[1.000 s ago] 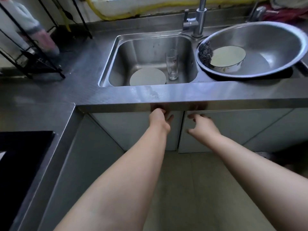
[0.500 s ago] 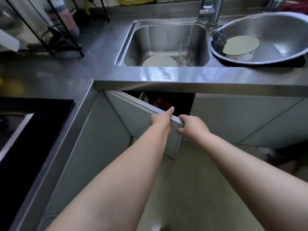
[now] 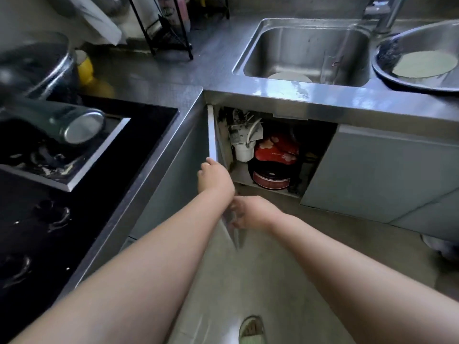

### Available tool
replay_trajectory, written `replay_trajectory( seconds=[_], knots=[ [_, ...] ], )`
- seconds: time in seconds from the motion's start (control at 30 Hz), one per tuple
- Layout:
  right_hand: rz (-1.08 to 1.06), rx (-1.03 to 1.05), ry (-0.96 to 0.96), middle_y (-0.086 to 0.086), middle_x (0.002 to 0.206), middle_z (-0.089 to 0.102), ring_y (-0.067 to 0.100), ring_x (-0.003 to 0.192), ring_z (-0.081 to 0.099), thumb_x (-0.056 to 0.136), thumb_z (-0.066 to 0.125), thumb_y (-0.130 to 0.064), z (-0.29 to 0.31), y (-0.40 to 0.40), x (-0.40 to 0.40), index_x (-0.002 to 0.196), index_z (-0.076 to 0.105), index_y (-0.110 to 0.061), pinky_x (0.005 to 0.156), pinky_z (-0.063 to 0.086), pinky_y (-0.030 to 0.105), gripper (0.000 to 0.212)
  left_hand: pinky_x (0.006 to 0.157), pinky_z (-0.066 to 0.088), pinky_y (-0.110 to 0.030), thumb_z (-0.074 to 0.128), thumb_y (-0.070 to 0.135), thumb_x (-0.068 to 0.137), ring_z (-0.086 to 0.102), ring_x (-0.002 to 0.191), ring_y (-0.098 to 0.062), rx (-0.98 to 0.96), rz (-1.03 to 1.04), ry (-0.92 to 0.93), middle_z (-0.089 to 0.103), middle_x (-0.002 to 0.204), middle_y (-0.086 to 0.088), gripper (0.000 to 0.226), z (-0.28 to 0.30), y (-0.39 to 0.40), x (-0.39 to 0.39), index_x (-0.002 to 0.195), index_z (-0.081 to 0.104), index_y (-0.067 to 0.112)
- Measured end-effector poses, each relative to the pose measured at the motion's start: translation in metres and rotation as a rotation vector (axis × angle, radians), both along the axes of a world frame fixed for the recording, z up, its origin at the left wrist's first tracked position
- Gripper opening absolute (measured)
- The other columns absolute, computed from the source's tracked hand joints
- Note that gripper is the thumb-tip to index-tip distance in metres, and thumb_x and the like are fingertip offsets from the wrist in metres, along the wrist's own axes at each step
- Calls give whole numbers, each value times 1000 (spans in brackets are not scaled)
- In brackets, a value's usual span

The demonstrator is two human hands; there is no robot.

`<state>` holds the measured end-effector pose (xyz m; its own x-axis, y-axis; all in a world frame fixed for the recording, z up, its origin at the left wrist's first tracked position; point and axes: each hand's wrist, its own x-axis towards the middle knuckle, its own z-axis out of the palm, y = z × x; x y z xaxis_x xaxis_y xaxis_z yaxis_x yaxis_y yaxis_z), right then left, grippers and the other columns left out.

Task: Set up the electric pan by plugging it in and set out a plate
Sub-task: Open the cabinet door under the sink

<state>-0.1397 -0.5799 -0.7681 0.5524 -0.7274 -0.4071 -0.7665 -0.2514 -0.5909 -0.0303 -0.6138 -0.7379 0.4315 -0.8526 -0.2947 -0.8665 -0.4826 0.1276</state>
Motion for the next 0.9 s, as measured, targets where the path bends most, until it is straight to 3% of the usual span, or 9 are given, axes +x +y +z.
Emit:
replay_trajectory(
  seconds=[0.13,0.2,0.37,0.47,0.6,0.67,0.73,0.8,0.9],
  knots=[
    [9,-6,11,1,138,57,22,124,56,78,70,-30,-7,-3,26,149,30,-28,93,48,29,81,95,39,-31,53,12,87,41,117,-28,17,-282,-488,41,132,-14,58,2,15,31,140,34,-2],
    [12,-25,39,5,142,53,23,129,52,80,69,-32,-6,-11,36,152,24,-25,99,47,32,85,95,36,-31,54,14,84,40,116,-27,13,-397,-664,42,130,-12,61,3,17,45,140,35,1],
    [-67,-65,103,7,137,56,27,121,56,81,67,-34,-4,-40,33,153,22,-25,94,50,35,85,99,33,-31,46,17,89,36,126,-28,86,-567,-889,35,138,-15,58,-6,23,79,143,33,-1],
    [-106,-95,115,9,130,59,29,118,56,81,66,-35,0,-55,26,152,22,-29,92,52,37,83,101,30,-30,37,16,95,32,127,-27,110,-610,-936,28,142,-13,47,-6,21,91,140,44,4],
    [-145,-114,141,17,135,49,35,122,50,80,67,-40,7,-70,18,148,27,-32,98,48,41,80,101,28,-31,41,23,93,29,128,-28,207,-634,-966,28,141,-14,48,-5,11,81,138,48,9],
    [-179,-157,164,16,139,47,35,130,43,80,67,-39,10,-77,5,144,34,-29,103,43,42,73,100,30,-31,44,23,90,32,126,-29,249,-593,-873,34,138,-15,52,-6,0,62,139,44,6],
    [-222,-231,232,13,141,48,34,136,35,82,65,-39,13,-87,-16,142,40,-25,110,34,43,66,99,33,-32,51,22,88,37,122,-28,212,-530,-629,41,135,-14,56,-8,-17,35,140,39,4],
    [-272,-335,347,10,135,53,32,130,40,84,63,-38,12,-102,-44,136,46,-18,107,35,40,58,100,36,-36,59,29,86,39,124,-30,109,-481,-271,45,135,-14,60,-15,-38,3,139,38,8],
    [-457,-328,473,13,131,51,33,122,45,85,60,-26,10,-121,-89,132,48,-11,98,41,40,51,106,39,-38,61,36,87,42,130,-31,40,-442,325,47,140,-14,66,-21,-70,-51,143,36,13]
  ],
)
